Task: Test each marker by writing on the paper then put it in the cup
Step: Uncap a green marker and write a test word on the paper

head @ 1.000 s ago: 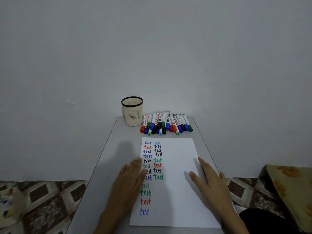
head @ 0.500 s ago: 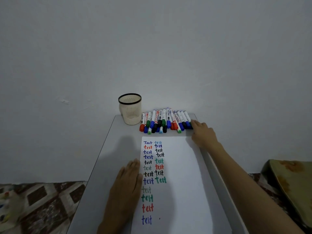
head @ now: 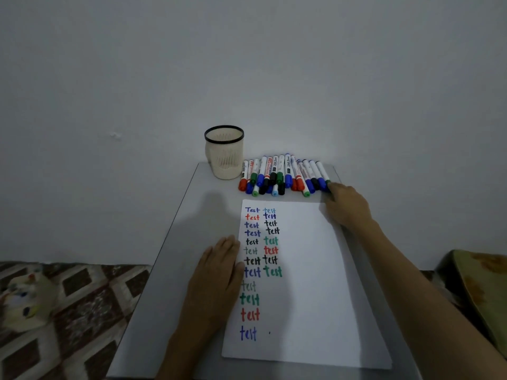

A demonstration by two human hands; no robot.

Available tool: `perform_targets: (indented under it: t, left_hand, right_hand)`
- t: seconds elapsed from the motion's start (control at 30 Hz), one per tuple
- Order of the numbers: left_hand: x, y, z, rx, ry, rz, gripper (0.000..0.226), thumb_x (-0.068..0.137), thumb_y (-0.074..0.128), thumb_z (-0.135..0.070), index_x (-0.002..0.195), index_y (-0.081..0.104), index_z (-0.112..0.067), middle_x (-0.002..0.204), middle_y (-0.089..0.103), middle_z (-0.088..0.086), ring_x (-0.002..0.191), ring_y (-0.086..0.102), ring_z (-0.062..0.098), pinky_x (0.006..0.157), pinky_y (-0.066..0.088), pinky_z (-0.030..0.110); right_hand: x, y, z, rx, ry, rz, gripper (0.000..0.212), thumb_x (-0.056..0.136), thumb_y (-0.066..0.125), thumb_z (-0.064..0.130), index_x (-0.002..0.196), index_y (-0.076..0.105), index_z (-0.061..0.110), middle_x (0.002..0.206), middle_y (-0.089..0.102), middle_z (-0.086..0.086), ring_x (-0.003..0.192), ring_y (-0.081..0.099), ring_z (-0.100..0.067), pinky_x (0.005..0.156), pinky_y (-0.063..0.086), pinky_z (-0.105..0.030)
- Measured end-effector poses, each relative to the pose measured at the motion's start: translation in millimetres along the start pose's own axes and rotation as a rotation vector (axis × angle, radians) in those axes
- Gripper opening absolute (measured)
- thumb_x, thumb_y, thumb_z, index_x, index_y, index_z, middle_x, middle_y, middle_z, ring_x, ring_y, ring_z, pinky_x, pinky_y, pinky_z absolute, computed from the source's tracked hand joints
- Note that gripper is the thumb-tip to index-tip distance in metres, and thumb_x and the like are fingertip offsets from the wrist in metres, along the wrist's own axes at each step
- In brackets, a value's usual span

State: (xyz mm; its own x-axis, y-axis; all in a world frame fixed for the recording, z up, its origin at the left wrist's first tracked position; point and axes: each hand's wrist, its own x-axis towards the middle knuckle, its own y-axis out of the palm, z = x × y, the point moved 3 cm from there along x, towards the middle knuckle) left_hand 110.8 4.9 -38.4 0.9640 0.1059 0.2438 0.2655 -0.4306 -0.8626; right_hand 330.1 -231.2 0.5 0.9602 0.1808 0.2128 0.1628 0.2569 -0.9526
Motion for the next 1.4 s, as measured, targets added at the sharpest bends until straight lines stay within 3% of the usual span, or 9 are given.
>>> perform_targets:
  t: [0.13,0.3,0.47,0.63,0.83,1.0,1.17,1.27,1.4]
  left_hand:
    - [-1.3,-0.9,0.2,-0.016,0.015,-0.01,0.066,0.09,0.015,-0.053,0.146,0.025,-0.021,0.153,0.025,-0.006,0.132,0.009,-0.008,0.113,-0.004,0.02]
    - [-1.6,-2.4,0.3,-0.049,0.015,-0.028,0.069,0.087,0.019,-0.054,0.144,0.033,-0.018,0.151,0.031,-0.004,0.138,0.023,0.005,0.116,0.001,0.026]
    - [-2.7,-1.7,1.3,-0.05,0.011,-0.031,0.075,0.082,0.015,-0.058,0.143,0.034,-0.018,0.15,0.032,-0.005,0.138,0.024,0.006,0.115,0.001,0.025]
    - [-1.8,-1.1,2.4,-0.049,0.003,-0.035,0.075,0.082,0.015,-0.058,0.142,0.035,-0.018,0.149,0.033,-0.004,0.136,0.026,0.007,0.115,0.003,0.027]
    - [-1.5,-0.9,2.5,-0.062,0.003,-0.034,0.075,0.082,0.016,-0.058,0.142,0.037,-0.018,0.147,0.035,-0.005,0.136,0.028,0.007,0.116,0.006,0.027]
    - [-1.8,-3.8,0.7,-0.079,0.001,-0.041,0.077,0.08,0.015,-0.059,0.141,0.037,-0.017,0.148,0.035,-0.005,0.136,0.027,0.007,0.115,0.005,0.026]
    - [-1.8,-6.5,-0.3,-0.169,-0.007,-0.044,0.074,0.081,0.022,-0.061,0.14,0.039,-0.02,0.145,0.037,-0.008,0.132,0.029,0.003,0.115,0.01,0.028]
    - [-2.9,-18.6,-6.8,-0.31,-0.024,-0.164,0.064,0.084,0.037,-0.06,0.137,0.042,-0.025,0.133,0.038,-0.018,0.125,0.034,0.001,0.106,0.03,0.033]
    - [-9.2,-36.1,-41.0,-0.346,0.169,-0.094,0.051,0.086,0.036,-0.055,0.131,0.044,-0.031,0.124,0.047,-0.016,0.11,0.046,-0.003,0.09,0.038,0.013]
  right_hand:
    - [-5.0,-7.6,-5.0,0.056,0.068,-0.189,0.021,0.093,0.048,0.019,0.094,0.059,0.0,0.093,0.063,-0.02,0.076,0.05,-0.029,0.062,0.038,-0.032]
    - [-5.2,5.9,-4.2,0.021,0.029,-0.11,0.039,0.099,0.042,0.028,0.134,0.046,0.01,0.115,0.059,-0.02,0.105,0.051,-0.038,0.08,0.044,-0.043]
    - [-5.5,8.2,-3.7,-0.033,0.02,-0.24,0.03,0.098,0.046,0.026,0.111,0.063,0.005,0.094,0.066,-0.02,0.092,0.052,-0.037,0.075,0.04,-0.041]
    - [-8.6,8.2,-0.4,0.16,0.09,-0.26,0.023,0.095,0.053,0.021,0.103,0.063,0.001,0.093,0.063,-0.019,0.098,0.05,-0.035,0.066,0.037,-0.034]
    - [-14.1,7.7,-0.4,0.337,0.193,-0.32,0.013,0.09,0.055,0.008,0.098,0.064,0.003,0.093,0.063,-0.019,0.084,0.058,-0.033,0.066,0.04,-0.032]
    - [-39.8,-11.3,13.0,0.771,0.385,-0.421,0.031,0.088,0.064,0.011,0.118,0.054,0.009,0.094,0.064,-0.01,0.077,0.058,-0.02,0.067,0.047,-0.029]
    - [-88.3,-28.8,55.0,1.78,0.536,-0.003,0.047,0.087,0.061,0.0,0.131,0.046,0.005,0.108,0.064,-0.016,0.085,0.07,-0.024,0.071,0.06,-0.029]
    - [-132.5,-38.4,80.4,1.799,0.435,0.222,0.031,0.083,0.063,0.001,0.113,0.057,-0.003,0.093,0.069,-0.012,0.067,0.068,-0.015,0.058,0.056,-0.022]
    - [-175.0,-39.5,97.8,1.674,0.232,0.287,0.016,0.08,0.069,0.006,0.082,0.053,0.003,0.065,0.06,-0.01,0.048,0.052,-0.016,0.041,0.039,-0.02]
